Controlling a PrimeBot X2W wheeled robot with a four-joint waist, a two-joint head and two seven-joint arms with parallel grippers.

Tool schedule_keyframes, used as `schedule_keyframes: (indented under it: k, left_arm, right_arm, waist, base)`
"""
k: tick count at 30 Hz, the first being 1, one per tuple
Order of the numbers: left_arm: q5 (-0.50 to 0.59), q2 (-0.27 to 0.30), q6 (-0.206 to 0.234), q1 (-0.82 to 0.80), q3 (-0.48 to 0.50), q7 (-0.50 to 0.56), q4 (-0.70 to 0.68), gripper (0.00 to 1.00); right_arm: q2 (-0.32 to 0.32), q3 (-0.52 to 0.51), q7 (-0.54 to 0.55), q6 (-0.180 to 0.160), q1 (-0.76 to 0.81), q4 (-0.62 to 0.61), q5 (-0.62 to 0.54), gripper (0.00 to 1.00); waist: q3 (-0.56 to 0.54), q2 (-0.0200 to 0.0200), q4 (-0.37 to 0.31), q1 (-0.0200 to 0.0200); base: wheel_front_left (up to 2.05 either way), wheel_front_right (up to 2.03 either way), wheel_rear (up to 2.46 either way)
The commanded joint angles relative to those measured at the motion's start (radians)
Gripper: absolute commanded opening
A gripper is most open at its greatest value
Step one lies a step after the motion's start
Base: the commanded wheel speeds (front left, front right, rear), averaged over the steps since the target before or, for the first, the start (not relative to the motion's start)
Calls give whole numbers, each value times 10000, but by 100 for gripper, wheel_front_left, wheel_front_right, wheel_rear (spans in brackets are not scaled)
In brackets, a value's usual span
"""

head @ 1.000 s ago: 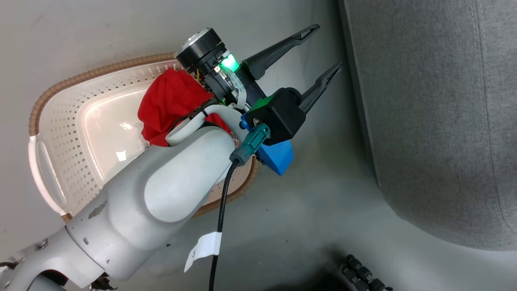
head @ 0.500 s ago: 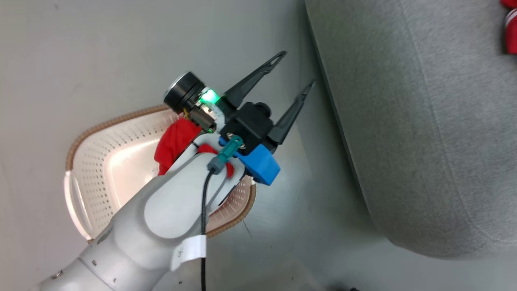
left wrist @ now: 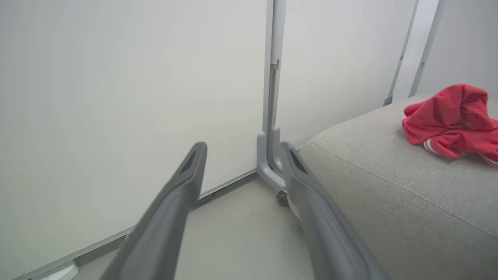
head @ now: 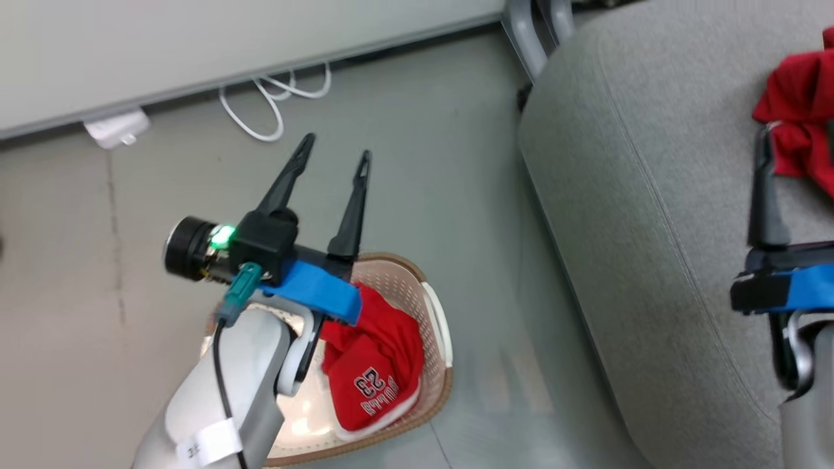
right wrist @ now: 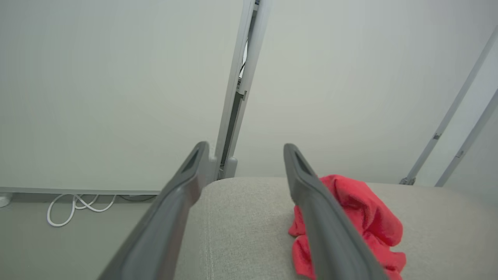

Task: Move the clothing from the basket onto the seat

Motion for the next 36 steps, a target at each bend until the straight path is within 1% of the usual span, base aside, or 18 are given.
schedule_keyframes:
  k: [1,7,10,17,22,26,36]
  left_arm:
    - [107,-19,37,372,332,-43,-123,100]
    - [528,-205,-61,1676,1992,-44,-754,100]
    - [783,-328,-193,2332,2775,-37,-1080,100]
    - [1307,-759,-677,3610,4214,-37,-1496,100]
    - [1620,-1005,-1131,4142,4715,-37,-1421,100]
    - [1810,-1154,-1412,4474,4895,-38,-1272,100]
    - [1894,-1321,-1751,4756,4755,-38,-850,100]
  right_arm:
    - [109,228,-35,1,278,-83,69,100]
    - [350,1127,-35,1,933,-450,416,100]
    - [420,1489,-35,1,1253,-591,579,100]
    - [548,1839,-35,1,2168,-716,988,100]
    - [604,1872,-35,1,2726,-425,1101,100]
    - [717,1820,-35,1,3109,-239,1156,100]
    - [890,1563,-35,1,3674,21,1254,100]
  waist:
    - [-833,0,740,1]
    - [-1600,0,1383,1]
    - [-1900,0,1634,1]
    - [-2442,0,2009,1]
    - [-2673,0,2162,1]
    - [-2892,0,2208,1]
    - [-3135,0,2264,1]
  base:
    - [0,0,0]
    - [0,0,0]
    - [0,0,0]
    - [0,0,0]
    - [0,0,0]
    - [0,0,0]
    - [0,0,0]
